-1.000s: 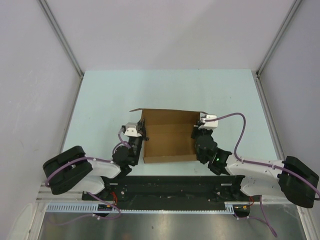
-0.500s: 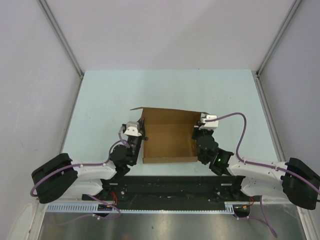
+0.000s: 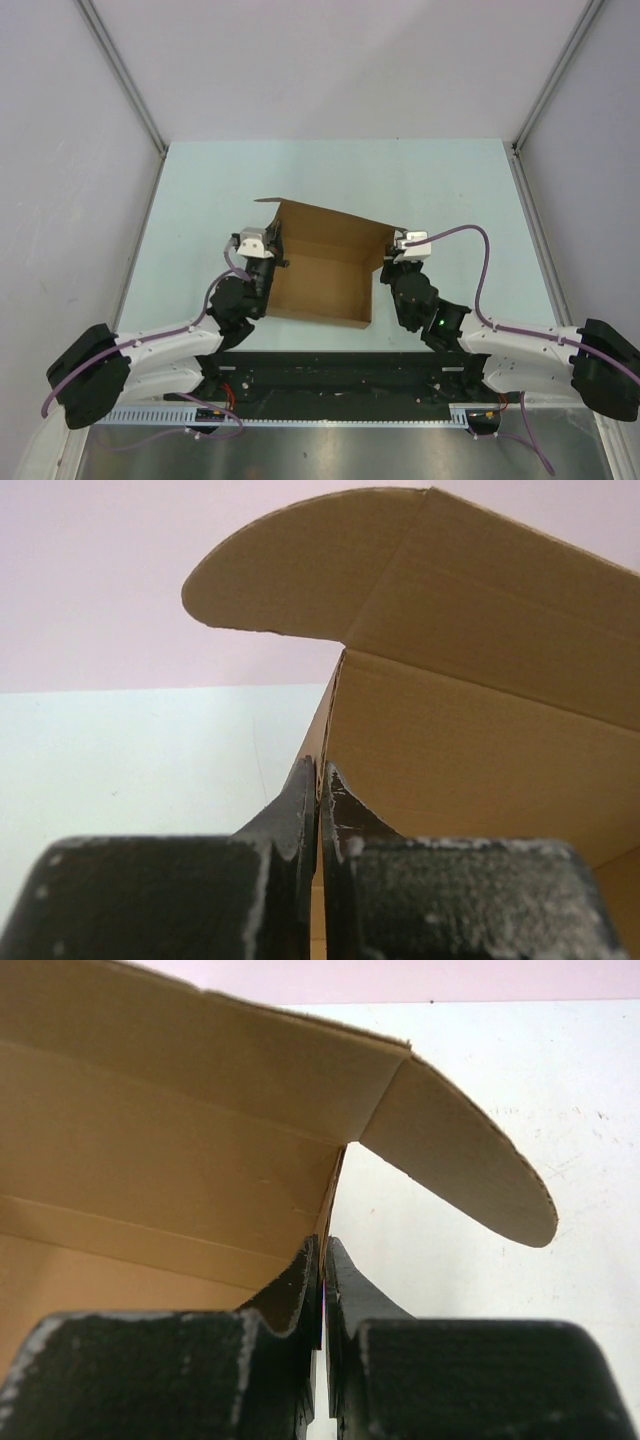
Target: Fold the paper box
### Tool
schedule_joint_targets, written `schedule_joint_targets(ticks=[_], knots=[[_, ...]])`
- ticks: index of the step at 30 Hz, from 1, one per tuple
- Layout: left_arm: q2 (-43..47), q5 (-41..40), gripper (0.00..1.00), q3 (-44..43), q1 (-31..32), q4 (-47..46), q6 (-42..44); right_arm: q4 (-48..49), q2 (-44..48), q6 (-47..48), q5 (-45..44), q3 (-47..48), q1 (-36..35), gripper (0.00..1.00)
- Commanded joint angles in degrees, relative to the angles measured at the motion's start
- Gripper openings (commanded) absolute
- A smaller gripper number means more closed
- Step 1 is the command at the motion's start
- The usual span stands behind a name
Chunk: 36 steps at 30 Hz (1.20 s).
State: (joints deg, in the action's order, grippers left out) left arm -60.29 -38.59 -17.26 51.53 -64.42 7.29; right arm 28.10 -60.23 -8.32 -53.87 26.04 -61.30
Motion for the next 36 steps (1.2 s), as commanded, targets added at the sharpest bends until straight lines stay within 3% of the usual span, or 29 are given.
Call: schedule_joint_targets(ticks=[1,10,24,27,28,31,36], knots=[[3.42,9.58,0.00,-5.77,-1.78,7.72,-11.94,-2.52,-0.59,1.55,5.44,1.20,-1.19,0.00],[3.96,9.32,0.00,5.29,-1.78,0.97,-13.71,-2.17,-4.28,-2.05,5.26,1.20,-1.19,0.00],[-4.13,-1.66,0.04,15.14,3.49,-8.43,-18.98,-4.18,-7.98,-5.13,3.34,0.50,-2.60,0.00],[-3.43,-3.33,0.04,15.24,4.02,-8.70,-17.93,-5.07,-6.05,-3.99,1.05,0.59,-3.74,0.25],[-3.17,-3.68,0.04,15.32,4.11,-8.61,-17.58,-5.42,-4.39,-3.21,0.26,0.68,-4.35,0.40],[-2.20,-4.74,0.05,15.50,4.55,-7.39,-17.22,-8.14,0.26,-1.36,-3.17,1.73,-5.93,0.57],[-2.28,-6.32,0.05,16.73,5.25,-7.82,-17.48,-11.92,6.95,3.56,-7.56,4.01,-9.27,0.65]])
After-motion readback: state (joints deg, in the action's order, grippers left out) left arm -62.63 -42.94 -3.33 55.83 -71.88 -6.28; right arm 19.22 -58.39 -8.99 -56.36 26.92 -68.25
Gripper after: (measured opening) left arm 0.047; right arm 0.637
